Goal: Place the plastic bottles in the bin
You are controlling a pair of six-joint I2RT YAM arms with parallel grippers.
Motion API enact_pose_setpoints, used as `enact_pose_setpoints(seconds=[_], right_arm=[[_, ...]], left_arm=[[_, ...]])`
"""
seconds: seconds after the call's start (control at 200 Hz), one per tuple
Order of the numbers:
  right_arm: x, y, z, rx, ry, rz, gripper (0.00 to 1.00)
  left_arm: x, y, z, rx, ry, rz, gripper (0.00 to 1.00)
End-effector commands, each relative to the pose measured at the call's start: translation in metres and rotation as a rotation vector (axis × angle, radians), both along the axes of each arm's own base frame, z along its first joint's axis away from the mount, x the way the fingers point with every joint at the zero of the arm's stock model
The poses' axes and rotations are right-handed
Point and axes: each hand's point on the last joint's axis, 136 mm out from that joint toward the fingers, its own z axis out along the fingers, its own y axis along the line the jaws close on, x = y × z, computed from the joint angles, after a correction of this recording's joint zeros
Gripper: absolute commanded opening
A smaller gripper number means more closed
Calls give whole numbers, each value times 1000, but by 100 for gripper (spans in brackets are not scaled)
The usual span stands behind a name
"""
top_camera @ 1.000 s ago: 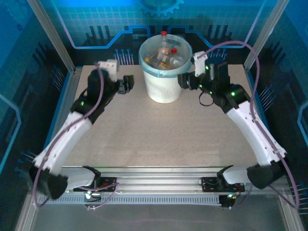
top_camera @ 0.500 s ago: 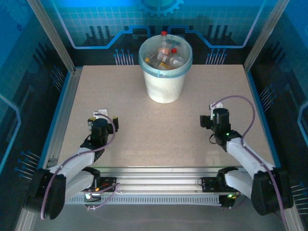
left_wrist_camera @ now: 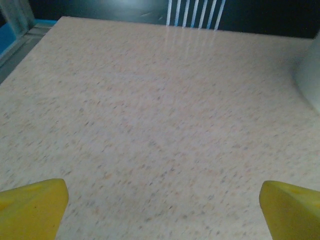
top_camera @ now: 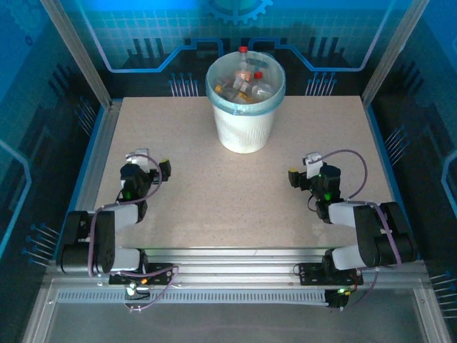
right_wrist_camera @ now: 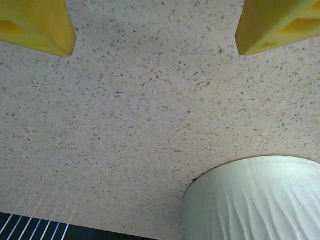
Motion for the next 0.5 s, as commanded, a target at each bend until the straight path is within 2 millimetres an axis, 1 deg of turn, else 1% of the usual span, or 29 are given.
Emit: enact_pose_setpoints(seconds=[0.0,0.035,0.055,0.065,0.095,0.125,0.135,0.17,0.2,0.225,0.235,0.265,0.315,0.495], right_arm=[[7,13,25,9,-133,83,84],[9,12,19,10,-122,76,85],[13,9,20,8,-130,59,85],[16,8,19,8,-127,47,85],[24,-3,17,10,-82,-26,86],[33,-19,13,17,-23,-126,87],[35,-21,11,22,-10,-139,88],[32,-23,11,32,-20,-137,92],[33,-31,12,35,-26,-181,93],[32,-31,11,28,-25,-185,99],[32,-30,12,26,-24,-184,100],[33,-30,12,23,-26,-184,100],[33,-29,12,22,-25,-182,100],[33,-29,12,22,-26,-182,100]], left_arm=[[2,-30,6,-68,-111,-176,99],[2,-31,1,-64,-126,-186,99],[2,-32,-3,-65,-133,-188,99],[3,-31,-1,-64,-148,-188,99],[3,-29,1,-65,-162,-178,99],[3,-23,-2,-66,-129,-135,99],[4,-20,-4,-69,-115,-121,99],[10,-11,-7,-77,-87,-61,99],[14,-9,-8,-72,-72,-52,99],[17,-12,-10,-62,-49,-58,99],[19,-12,-9,-55,-45,-55,99],[22,-13,-13,-31,-15,-39,99],[24,-17,-13,5,-11,-31,99],[24,-20,-13,6,-8,-44,99]])
